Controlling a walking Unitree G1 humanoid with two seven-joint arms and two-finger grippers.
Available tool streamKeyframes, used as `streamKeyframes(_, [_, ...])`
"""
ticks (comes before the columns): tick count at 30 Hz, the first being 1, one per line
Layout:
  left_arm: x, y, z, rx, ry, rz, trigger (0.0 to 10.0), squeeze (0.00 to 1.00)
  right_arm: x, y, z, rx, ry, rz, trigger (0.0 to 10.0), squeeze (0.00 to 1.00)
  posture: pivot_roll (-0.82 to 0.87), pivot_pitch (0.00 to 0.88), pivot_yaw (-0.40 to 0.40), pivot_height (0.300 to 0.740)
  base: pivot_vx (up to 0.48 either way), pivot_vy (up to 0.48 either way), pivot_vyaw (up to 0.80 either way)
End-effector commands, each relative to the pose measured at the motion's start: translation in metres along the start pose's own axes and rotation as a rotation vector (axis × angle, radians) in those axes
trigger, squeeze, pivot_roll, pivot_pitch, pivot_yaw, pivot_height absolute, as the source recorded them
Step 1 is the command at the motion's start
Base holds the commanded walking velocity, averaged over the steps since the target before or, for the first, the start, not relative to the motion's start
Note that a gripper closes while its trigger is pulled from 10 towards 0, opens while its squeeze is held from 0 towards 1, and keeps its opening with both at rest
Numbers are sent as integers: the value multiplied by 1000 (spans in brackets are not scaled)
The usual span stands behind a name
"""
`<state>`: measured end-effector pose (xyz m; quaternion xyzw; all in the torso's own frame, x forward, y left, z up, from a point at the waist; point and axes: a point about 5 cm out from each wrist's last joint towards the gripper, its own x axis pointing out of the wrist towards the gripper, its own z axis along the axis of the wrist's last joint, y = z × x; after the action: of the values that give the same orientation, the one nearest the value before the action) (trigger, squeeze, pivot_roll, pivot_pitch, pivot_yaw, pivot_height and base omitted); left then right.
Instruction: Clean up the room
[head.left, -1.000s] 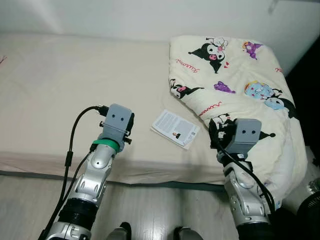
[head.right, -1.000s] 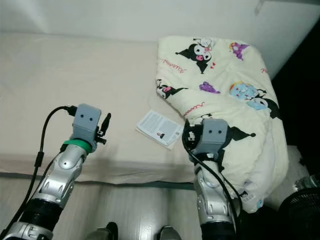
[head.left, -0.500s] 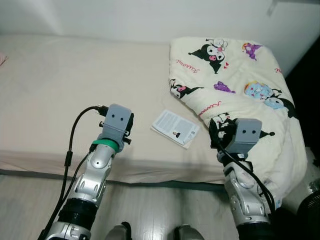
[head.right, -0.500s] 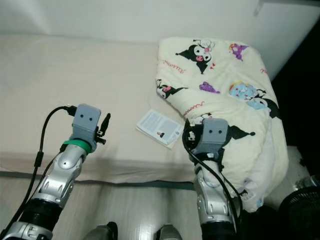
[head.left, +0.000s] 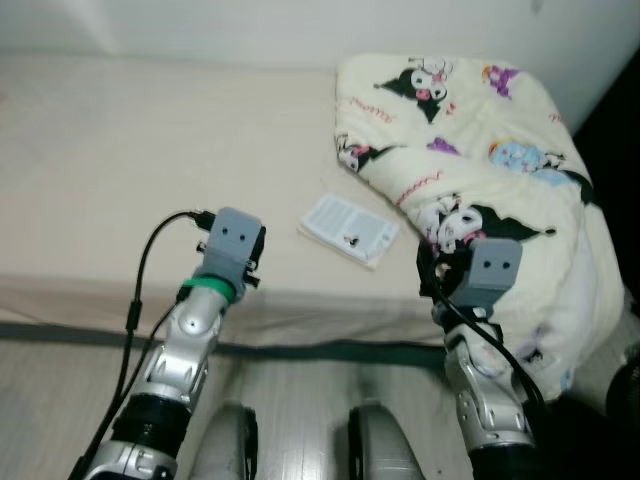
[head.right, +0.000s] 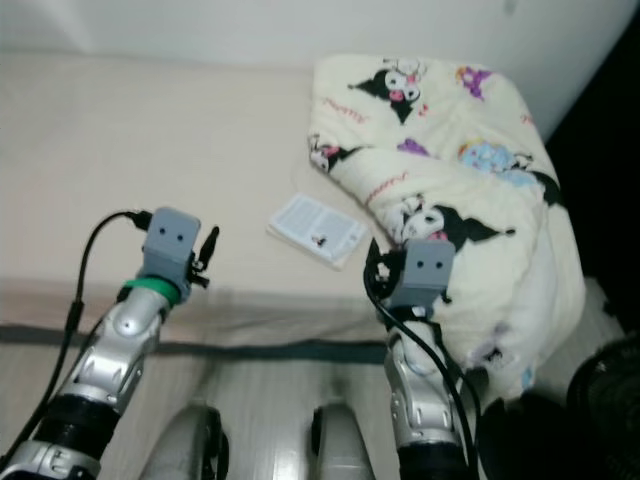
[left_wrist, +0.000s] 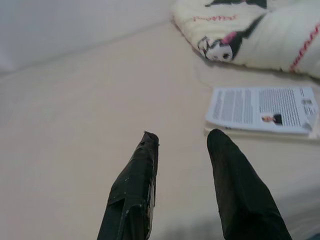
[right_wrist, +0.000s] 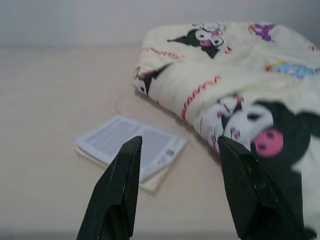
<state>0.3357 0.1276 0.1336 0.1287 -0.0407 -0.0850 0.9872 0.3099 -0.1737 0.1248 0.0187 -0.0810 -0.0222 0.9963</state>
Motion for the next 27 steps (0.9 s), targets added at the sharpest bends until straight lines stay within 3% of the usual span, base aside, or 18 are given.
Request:
streamKeyframes(1, [-3, 0, -5, 5, 23, -5, 10000, 0, -3, -2, -4, 4, 15, -13, 10000, 0, -120, 104, 74, 597, 0, 0, 0])
streamKeyframes(6, [-7, 2, -8, 13, 30, -9, 10000, 0, -5, 0, -6, 12, 22, -9, 10000, 0, -112, 110, 82, 572, 0, 0, 0])
streamKeyframes(19, [-9, 4, -8, 22, 33, -10, 10000, 0, 0, 3, -6, 68, 25, 4, 10000, 0, -99, 127, 90, 567, 0, 0, 0])
streamKeyframes(23, [-12, 6, -7, 27, 36, -12, 10000, 0, 13, 9, -3, 217, 37, 50, 10000, 0, -82, 164, 93, 567, 0, 0, 0])
streamKeyframes(27, [-13, 7, -5, 28, 33, -11, 10000, 0, 18, 10, -4, 270, 51, 60, 10000, 0, -70, 178, 93, 567, 0, 0, 0])
